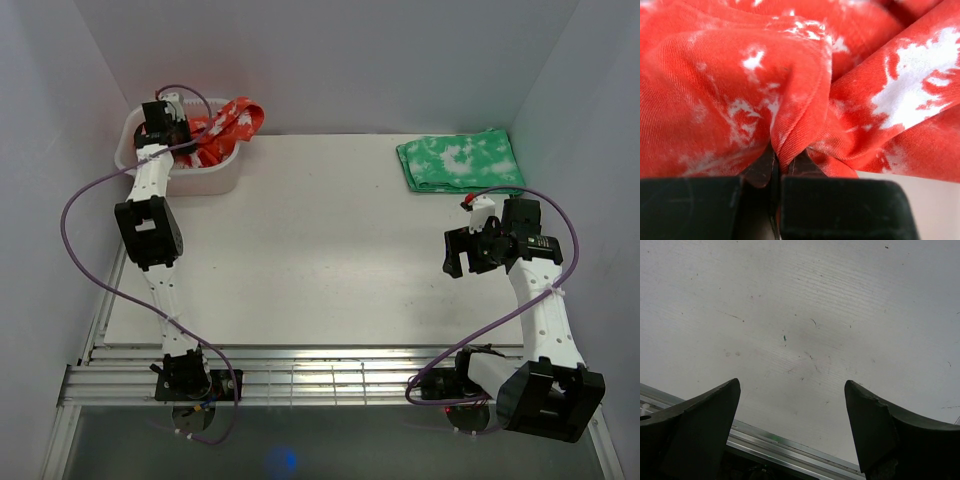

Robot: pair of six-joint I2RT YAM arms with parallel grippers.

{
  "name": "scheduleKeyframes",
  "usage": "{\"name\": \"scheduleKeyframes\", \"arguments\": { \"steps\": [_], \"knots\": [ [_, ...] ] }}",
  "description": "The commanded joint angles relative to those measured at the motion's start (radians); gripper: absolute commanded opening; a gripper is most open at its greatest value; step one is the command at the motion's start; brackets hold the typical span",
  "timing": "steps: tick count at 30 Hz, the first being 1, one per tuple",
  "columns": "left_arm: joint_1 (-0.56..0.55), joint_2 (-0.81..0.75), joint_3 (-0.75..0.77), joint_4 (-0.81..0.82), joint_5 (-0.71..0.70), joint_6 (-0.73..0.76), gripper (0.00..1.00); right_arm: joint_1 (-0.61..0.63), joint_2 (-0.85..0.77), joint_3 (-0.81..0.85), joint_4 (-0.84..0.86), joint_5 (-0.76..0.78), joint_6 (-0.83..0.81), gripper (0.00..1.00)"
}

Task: Fold and stack the trousers
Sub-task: Grab the trousers from the pile

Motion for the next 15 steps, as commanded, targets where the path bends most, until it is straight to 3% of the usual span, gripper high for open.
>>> {"name": "scheduleKeyframes", "arguments": {
  "steps": [1,7,12,15],
  "knots": [
    [0.006,-0.065,0.130,0.176,-0.010,-0.029,0.00,-0.006,-0.022,0.014,-0.001,0.002,0.002,0.90],
    [0.014,-0.287,-0.005,0.641,0.054,-0.179,0.00,-0.011,-0.040,0.024,0.002,-0.019,0.013,0.90],
    [0.013,-0.327,0.194,0.773,0.088,-0.308,0.00,-0.011,-0.074,0.023,0.003,-0.021,0.015,0.90],
    [0.014,-0.398,0.202,0.888,0.131,-0.406,0.00,-0.011,-0.097,0.017,0.007,-0.015,0.013,0.90]
  ]
}}
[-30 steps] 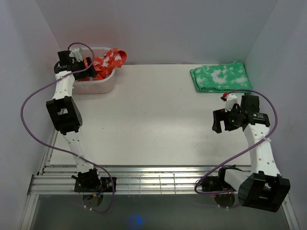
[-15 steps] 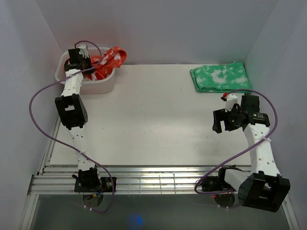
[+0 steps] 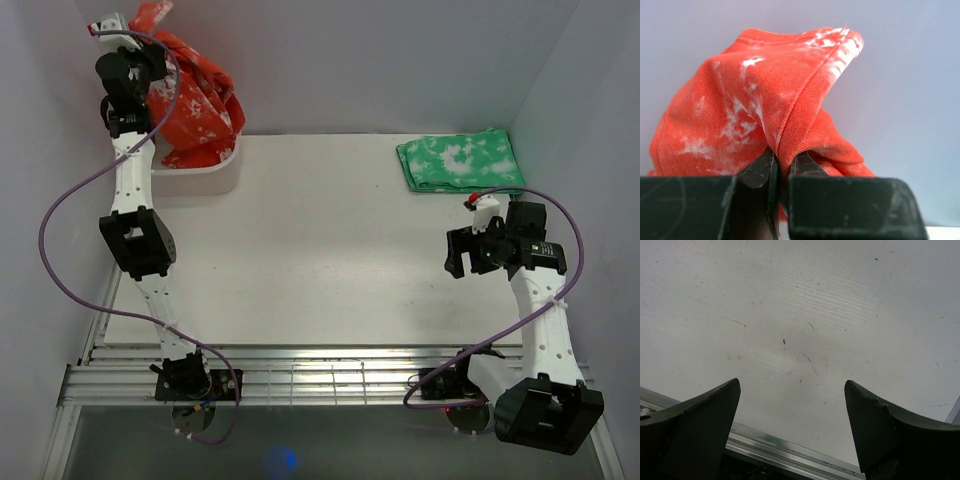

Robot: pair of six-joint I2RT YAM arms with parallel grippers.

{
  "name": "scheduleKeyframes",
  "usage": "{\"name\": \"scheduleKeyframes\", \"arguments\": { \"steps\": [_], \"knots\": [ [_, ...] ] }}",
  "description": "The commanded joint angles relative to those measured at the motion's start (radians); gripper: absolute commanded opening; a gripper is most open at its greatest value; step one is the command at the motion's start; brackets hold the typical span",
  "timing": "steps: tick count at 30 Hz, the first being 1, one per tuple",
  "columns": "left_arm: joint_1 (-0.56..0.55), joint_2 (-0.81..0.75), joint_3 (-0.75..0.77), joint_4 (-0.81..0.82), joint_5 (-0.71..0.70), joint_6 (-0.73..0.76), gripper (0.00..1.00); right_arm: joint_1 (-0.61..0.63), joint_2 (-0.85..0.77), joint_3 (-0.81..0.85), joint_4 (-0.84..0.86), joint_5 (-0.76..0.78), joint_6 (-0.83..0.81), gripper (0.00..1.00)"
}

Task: Fold and stack the trousers
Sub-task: Grab the trousers from the pile, then move the trousers to the center of the board

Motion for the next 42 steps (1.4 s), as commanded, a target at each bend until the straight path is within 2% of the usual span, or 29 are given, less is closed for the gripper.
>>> {"name": "scheduleKeyframes", "arguments": {
  "steps": [1,12,15,18,19,22,23,25,26,27,28,29,30,31,32,33,35,42],
  "knots": [
    [-0.010,-0.271,0.085,0.337,0.071,-0.158,0.00,-0.004,-0.042,0.015,0.009,-0.006,0.009,0.90],
    [-0.035,-0.572,-0.018,0.455,0.306,-0.410,0.00,-0.004,-0.088,0.015,0.026,-0.037,0.025,0.90],
    [-0.036,-0.659,-0.113,0.483,0.358,-0.472,0.00,-0.004,-0.091,0.020,0.027,-0.062,0.028,0.90],
    [-0.041,-0.748,-0.277,0.507,0.477,-0.558,0.00,-0.004,-0.093,0.027,0.023,-0.089,0.029,0.90],
    [-0.049,-0.768,-0.323,0.512,0.560,-0.569,0.00,-0.004,-0.093,0.029,0.021,-0.095,0.026,0.90],
    [-0.065,-0.868,-0.577,0.515,0.658,-0.576,0.00,-0.004,-0.084,0.044,0.007,-0.123,0.009,0.90],
    [-0.070,-0.892,-0.733,0.514,0.718,-0.565,0.00,-0.004,-0.079,0.053,-0.002,-0.143,-0.011,0.90],
    [-0.085,-0.959,-0.881,0.506,0.845,-0.484,0.00,-0.004,-0.054,0.069,-0.048,-0.201,-0.072,0.90],
    [-0.090,-0.977,-1.014,0.435,0.867,-0.444,0.00,-0.004,-0.045,0.089,-0.071,-0.229,-0.101,0.90],
    [-0.092,-1.011,-1.068,0.375,0.878,-0.403,0.00,-0.004,-0.025,0.099,-0.097,-0.259,-0.135,0.90],
    [-0.093,-1.023,-1.113,0.300,0.884,-0.279,0.00,-0.004,-0.015,0.110,-0.146,-0.317,-0.161,0.90],
    [-0.102,-1.031,-1.151,0.126,0.864,-0.197,0.00,-0.004,-0.002,0.121,-0.169,-0.344,-0.201,0.90],
    [-0.124,-1.032,-1.184,0.024,0.826,-0.113,0.00,-0.004,0.021,0.136,-0.187,-0.368,-0.218,0.90],
    [-0.142,-1.011,-1.192,-0.077,0.797,0.052,0.00,-0.003,0.034,0.141,-0.218,-0.405,-0.230,0.90],
    [-0.160,-0.993,-1.195,-0.236,0.777,0.123,0.00,-0.003,0.047,0.144,-0.226,-0.417,-0.239,0.90],
    [-0.203,-0.970,-1.187,-0.293,0.710,0.174,0.00,-0.003,0.067,0.145,-0.226,-0.425,-0.247,0.90],
    [-0.231,-0.902,-1.184,-0.376,0.667,0.249,0.00,-0.001,0.082,0.144,-0.208,-0.428,-0.247,0.90],
    [-0.409,-0.752,-1.032,-0.439,0.579,0.282,0.00,0.002,0.139,0.176,-0.117,-0.402,-0.176,0.90]
  ]
}}
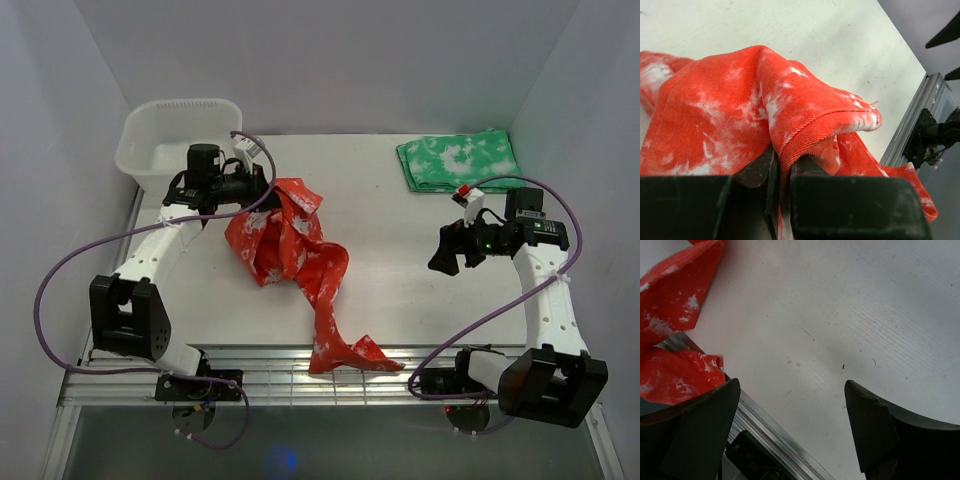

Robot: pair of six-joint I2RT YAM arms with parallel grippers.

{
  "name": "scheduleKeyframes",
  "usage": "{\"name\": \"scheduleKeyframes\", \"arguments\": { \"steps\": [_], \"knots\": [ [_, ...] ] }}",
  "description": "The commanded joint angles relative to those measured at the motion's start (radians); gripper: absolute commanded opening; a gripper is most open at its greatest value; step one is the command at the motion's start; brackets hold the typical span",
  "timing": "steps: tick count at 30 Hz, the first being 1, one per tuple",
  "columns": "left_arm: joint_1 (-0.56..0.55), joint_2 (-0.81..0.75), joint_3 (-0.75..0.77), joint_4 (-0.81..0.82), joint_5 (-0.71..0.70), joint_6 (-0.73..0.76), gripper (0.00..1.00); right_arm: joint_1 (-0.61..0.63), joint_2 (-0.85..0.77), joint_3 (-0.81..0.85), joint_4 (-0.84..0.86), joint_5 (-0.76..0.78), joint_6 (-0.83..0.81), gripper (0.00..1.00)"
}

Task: Fold and stack the trousers
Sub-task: Move the trousers to the center of the board, then flatten the trousers out

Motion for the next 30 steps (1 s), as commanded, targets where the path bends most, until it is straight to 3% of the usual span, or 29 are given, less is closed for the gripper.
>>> {"name": "scheduleKeyframes", "arguments": {
  "steps": [1,5,7,8,11,16,17,18,19,21,23,24,25,29,30],
  "knots": [
    [-0.083,0.003,0.144,-0.041,0.008,0.059,0.00,0.003,0.020,0.068,0.054,-0.058,0.041,0.90],
    [-0.150,0.038,0.202,-0.017,0.052,-0.046,0.03,0.027,0.031,0.062,0.166,-0.144,0.119,0.90],
    [-0.178,0.058,0.210,-0.015,0.068,-0.086,0.18,0.090,0.037,0.051,0.250,-0.138,0.156,0.90],
    [-0.180,0.059,0.196,-0.014,0.071,-0.097,0.40,0.113,0.045,0.049,0.262,-0.130,0.164,0.90],
    [-0.180,0.064,0.193,-0.102,-0.008,-0.041,0.65,0.142,0.100,0.065,0.237,-0.098,0.143,0.90],
    [-0.152,0.082,0.181,-0.254,-0.156,0.096,0.62,0.299,0.140,0.007,0.238,0.015,0.132,0.90],
    [-0.144,0.085,0.173,-0.283,-0.168,0.126,0.58,0.328,0.149,-0.007,0.261,0.032,0.142,0.90],
    [-0.122,0.087,0.164,-0.293,-0.161,0.133,0.40,0.377,0.170,-0.018,0.275,0.049,0.168,0.90],
    [-0.114,0.084,0.138,-0.298,-0.156,0.139,0.31,0.394,0.186,-0.029,0.286,0.078,0.181,0.91],
    [-0.109,0.069,0.109,-0.296,-0.165,0.183,0.25,0.412,0.232,-0.027,0.315,0.088,0.207,0.91],
    [-0.109,0.050,0.069,-0.298,-0.119,0.214,0.34,0.415,0.258,-0.013,0.330,0.079,0.239,0.91],
    [-0.109,0.027,0.058,-0.293,-0.107,0.237,0.43,0.420,0.276,-0.010,0.354,0.079,0.247,0.91],
    [-0.106,0.012,0.043,-0.276,-0.095,0.234,0.60,0.425,0.284,-0.006,0.365,0.080,0.248,0.90],
    [-0.085,-0.019,0.030,-0.149,-0.069,0.199,0.89,0.457,0.313,0.000,0.454,0.103,0.268,0.90],
    [-0.077,0.018,0.053,-0.143,-0.057,0.193,0.91,0.468,0.327,0.002,0.471,0.100,0.274,0.90]
  ]
}}
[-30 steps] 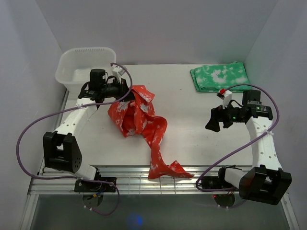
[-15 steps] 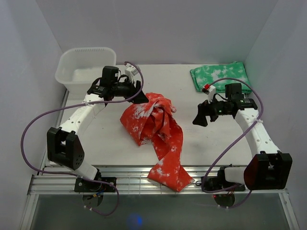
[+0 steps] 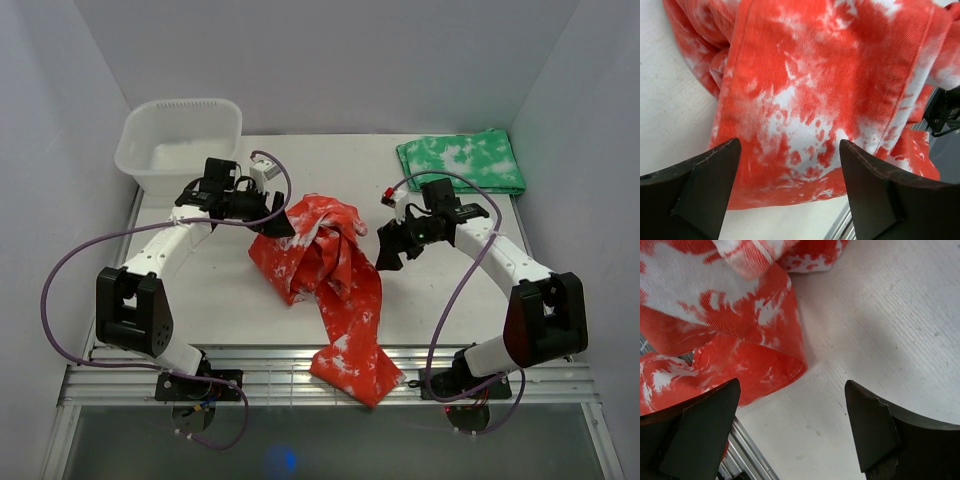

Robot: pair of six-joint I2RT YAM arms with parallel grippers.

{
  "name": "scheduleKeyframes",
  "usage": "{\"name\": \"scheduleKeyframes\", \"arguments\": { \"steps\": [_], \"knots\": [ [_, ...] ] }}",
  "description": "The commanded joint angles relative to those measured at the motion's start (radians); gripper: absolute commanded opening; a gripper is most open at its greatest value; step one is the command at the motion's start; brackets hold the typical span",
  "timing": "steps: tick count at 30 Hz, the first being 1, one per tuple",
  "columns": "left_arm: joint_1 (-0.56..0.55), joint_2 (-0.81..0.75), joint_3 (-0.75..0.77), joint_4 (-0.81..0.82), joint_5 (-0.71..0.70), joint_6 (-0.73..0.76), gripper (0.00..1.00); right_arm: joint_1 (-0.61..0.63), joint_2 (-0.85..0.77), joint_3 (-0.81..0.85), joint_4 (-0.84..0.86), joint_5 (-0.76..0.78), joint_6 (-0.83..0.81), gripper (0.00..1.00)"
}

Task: Fold and stack the trousers
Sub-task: Flatten the trousers out

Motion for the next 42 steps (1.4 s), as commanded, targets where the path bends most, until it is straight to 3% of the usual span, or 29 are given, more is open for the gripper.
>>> {"name": "scheduleKeyframes", "arguments": {
  "steps": [1,2,7,17,19,21,22,25,27,28,31,34,36,39,42],
  "knots": [
    [0.020,-0.012,0.076,0.088,0.080,-0.005,0.91,0.031,0.018,0.027,0.135,-0.008,0.038,0.90],
    [0.020,0.013,0.108,0.079,0.136,-0.003,0.97,0.037,0.024,0.033,0.147,-0.017,0.041,0.90],
    [-0.006,0.090,0.251,0.042,0.276,-0.013,0.98,0.065,0.018,0.054,0.206,-0.120,0.055,0.90],
    [-0.072,0.078,0.259,-0.112,0.279,0.165,0.86,0.131,0.053,0.105,0.310,-0.003,0.079,0.91],
    [-0.098,0.076,0.248,-0.113,0.234,0.184,0.83,0.131,0.084,0.125,0.322,0.021,0.085,0.99],
    [-0.128,0.081,0.236,-0.113,0.192,0.197,0.76,0.131,0.106,0.151,0.327,0.035,0.093,0.83],
    [-0.138,0.082,0.230,-0.101,0.151,0.197,0.74,0.131,0.110,0.159,0.329,0.052,0.096,0.65],
    [-0.159,0.098,0.217,-0.067,0.109,0.178,0.66,0.129,0.122,0.177,0.327,0.084,0.102,0.47],
    [-0.173,0.105,0.213,-0.050,0.056,0.171,0.54,0.129,0.116,0.177,0.329,0.087,0.098,0.38],
    [-0.173,0.111,0.210,-0.023,0.033,0.162,0.47,0.129,0.113,0.177,0.329,0.090,0.098,0.27],
    [-0.173,0.108,0.205,0.014,-0.044,0.142,0.24,0.128,0.104,0.183,0.316,0.116,0.101,0.08],
    [-0.171,0.073,0.188,0.067,-0.101,0.115,0.00,0.117,0.093,0.191,0.295,0.136,0.087,0.08],
    [-0.147,0.015,0.181,0.086,-0.106,0.093,0.00,0.089,0.092,0.200,0.267,0.156,0.072,0.08],
    [-0.075,-0.105,0.152,0.111,-0.006,0.087,0.00,0.011,0.098,0.247,0.231,0.173,0.036,0.08],
    [-0.075,-0.262,0.078,0.082,0.121,0.204,0.00,-0.085,0.127,0.341,0.214,0.143,0.023,0.08]
  ]
}}
